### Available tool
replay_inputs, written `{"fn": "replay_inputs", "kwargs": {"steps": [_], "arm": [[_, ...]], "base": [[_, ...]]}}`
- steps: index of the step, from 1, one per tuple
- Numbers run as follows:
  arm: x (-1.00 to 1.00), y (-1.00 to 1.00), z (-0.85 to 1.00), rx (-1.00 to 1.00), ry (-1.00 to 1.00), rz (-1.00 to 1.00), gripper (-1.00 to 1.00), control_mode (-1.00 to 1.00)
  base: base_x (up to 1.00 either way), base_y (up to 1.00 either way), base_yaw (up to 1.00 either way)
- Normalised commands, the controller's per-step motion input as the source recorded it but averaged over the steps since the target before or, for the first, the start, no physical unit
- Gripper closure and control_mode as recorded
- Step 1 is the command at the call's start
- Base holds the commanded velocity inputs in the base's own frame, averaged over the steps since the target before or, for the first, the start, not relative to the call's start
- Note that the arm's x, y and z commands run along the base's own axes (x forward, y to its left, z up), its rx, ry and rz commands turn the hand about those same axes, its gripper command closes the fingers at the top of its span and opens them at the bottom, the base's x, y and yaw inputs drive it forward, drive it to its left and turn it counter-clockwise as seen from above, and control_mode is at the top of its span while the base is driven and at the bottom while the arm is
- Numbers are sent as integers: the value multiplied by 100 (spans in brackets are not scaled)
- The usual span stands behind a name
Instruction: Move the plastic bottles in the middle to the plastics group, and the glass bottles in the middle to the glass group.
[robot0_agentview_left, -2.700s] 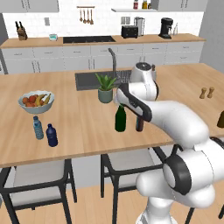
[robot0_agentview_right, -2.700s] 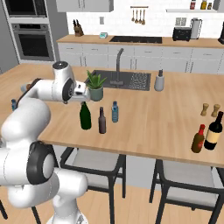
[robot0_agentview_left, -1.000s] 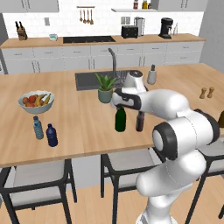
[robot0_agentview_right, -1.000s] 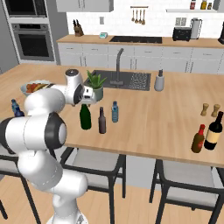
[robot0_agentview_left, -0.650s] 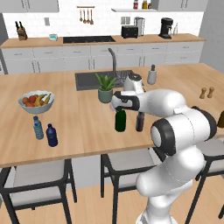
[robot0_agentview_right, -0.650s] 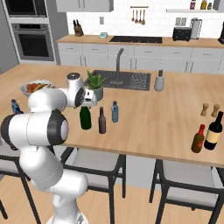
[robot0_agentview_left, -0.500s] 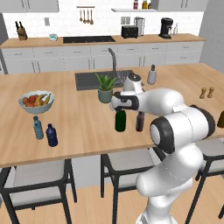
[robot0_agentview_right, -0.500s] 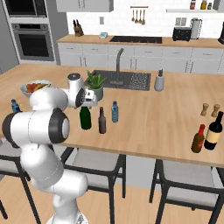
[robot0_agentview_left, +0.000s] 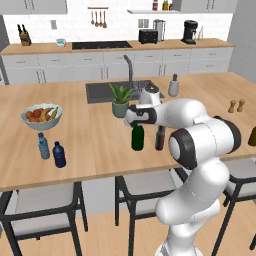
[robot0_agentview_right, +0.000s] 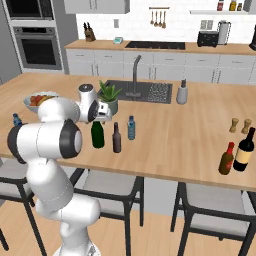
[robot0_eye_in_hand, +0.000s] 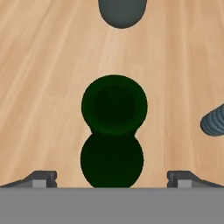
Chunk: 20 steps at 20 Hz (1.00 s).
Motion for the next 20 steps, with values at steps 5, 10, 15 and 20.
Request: {"fn": "replay_inputs", "kwargs": {"steps": [5,10,15,20], "arm": [[4,5,-17,0,0,0,-100,-100],[0,1,-8,0,0,0,-100,-100],[8,0,-6,0,0,0,-100,-100],[12,0,-16,0,0,0,-100,-100]], "base": [[0,0,0],[0,0,0],[0,0,0],[0,0,0]]}}
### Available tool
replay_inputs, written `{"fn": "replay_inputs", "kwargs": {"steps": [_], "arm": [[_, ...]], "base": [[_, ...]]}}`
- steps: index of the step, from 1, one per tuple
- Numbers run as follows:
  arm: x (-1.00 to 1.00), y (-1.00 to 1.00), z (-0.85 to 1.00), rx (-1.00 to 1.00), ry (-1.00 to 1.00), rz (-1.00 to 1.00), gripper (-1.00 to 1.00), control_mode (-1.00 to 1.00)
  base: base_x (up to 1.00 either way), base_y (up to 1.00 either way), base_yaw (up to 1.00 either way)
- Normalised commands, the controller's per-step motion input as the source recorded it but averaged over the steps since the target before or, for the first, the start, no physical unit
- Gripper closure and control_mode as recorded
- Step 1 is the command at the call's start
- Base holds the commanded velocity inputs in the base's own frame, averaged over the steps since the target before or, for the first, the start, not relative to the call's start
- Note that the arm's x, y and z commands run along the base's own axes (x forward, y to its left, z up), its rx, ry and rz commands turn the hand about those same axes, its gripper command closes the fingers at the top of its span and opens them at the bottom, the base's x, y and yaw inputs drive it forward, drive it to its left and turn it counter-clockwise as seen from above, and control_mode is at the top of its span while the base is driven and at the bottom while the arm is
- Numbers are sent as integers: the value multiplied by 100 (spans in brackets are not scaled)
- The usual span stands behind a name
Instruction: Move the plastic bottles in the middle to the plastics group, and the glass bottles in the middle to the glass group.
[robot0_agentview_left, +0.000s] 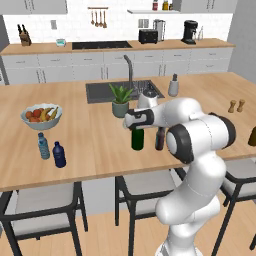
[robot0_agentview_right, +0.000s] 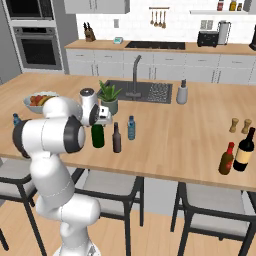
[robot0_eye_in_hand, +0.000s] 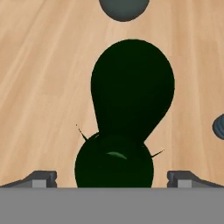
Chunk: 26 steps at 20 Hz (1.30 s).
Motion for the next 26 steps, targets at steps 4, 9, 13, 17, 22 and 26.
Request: {"fn": "replay_inputs", "kwargs": {"steps": [4,9,13,17,22,26], "arm": [[1,0,-2,0,0,0,-100,-100],[2,0,0,0,0,0,-100,-100],[0,0,0,0,-5,0,-100,-100],[0,0,0,0,-3,0,-100,-100],[9,3,0,0,-9,0,-100,-100],[4,3,0,0,-3,0,100,-100]], "base": [[0,0,0],[0,0,0],[0,0,0],[0,0,0],[0,0,0],[0,0,0]]}}
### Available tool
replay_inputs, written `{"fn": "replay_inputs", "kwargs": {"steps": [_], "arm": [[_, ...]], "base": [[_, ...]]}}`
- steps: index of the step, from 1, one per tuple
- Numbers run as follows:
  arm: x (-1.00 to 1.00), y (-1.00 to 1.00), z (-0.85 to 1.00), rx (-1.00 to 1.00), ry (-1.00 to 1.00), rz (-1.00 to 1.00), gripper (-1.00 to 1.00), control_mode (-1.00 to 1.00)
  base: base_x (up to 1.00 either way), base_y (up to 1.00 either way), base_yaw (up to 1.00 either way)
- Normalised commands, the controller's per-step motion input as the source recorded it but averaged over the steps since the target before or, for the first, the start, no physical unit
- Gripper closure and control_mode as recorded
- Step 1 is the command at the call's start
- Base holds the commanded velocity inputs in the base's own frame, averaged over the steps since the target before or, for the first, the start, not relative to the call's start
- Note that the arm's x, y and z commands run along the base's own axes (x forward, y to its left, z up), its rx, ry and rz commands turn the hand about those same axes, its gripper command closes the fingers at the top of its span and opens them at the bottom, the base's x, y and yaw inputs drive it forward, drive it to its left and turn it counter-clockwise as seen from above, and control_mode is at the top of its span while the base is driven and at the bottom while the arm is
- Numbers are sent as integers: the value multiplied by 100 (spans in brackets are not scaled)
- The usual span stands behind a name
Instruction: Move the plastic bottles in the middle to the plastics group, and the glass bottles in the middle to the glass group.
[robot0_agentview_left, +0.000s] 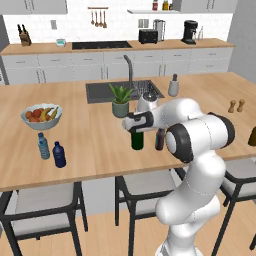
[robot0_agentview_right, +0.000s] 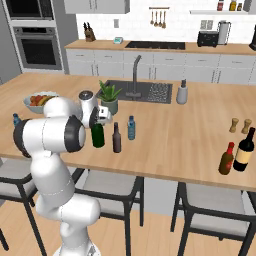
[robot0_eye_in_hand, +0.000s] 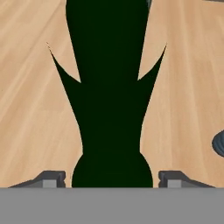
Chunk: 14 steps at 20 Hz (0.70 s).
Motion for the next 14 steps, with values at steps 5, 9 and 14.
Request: {"fn": "replay_inputs", "kwargs": {"steps": [5,9,14], "arm": [[0,0,0,0,0,0,100,-100],[-36,9,17,1,-9,3,100,-100],[-57,71,26,4,-7,19,100,-100]], "base": [[0,0,0],[0,0,0],[0,0,0]]}}
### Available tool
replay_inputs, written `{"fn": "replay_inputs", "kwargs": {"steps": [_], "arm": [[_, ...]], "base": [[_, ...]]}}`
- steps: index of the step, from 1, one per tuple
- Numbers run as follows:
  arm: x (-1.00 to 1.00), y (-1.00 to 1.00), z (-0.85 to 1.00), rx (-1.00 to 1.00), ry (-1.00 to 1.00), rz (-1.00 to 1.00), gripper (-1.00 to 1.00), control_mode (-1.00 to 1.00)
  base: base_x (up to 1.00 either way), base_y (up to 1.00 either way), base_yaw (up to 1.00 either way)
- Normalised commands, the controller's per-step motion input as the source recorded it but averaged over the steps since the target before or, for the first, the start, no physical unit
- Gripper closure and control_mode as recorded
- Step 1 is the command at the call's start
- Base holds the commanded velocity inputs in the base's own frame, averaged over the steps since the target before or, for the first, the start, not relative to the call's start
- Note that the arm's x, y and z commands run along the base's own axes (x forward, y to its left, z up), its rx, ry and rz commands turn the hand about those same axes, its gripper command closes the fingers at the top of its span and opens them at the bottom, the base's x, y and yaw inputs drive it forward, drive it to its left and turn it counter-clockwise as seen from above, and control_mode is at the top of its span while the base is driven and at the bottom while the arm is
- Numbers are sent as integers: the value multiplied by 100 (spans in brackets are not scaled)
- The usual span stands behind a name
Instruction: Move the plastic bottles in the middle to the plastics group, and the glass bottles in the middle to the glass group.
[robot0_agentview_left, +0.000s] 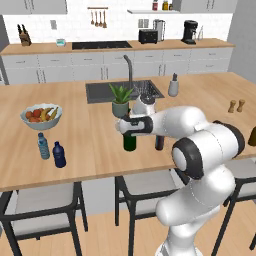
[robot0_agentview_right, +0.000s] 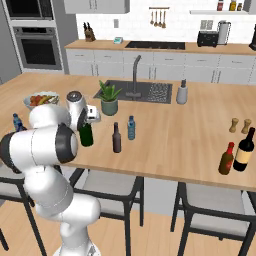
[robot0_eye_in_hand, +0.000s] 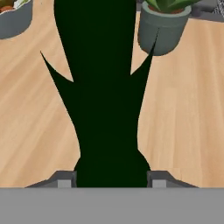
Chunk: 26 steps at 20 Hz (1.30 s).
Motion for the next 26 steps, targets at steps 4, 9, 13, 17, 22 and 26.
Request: {"fn": "replay_inputs", "kwargs": {"steps": [4,9,13,17,22,26], "arm": [[-48,99,25,3,-1,31,100,-100],[-10,100,16,0,2,33,100,-100],[-12,61,1,0,1,21,100,-100],[-2,10,9,-1,-3,6,100,-100],[-68,-28,3,0,-2,-2,100,-100],[-95,-59,1,4,-3,-7,100,-100]], "base": [[0,0,0],[0,0,0],[0,0,0],[0,0,0],[0,0,0],[0,0,0]]}}
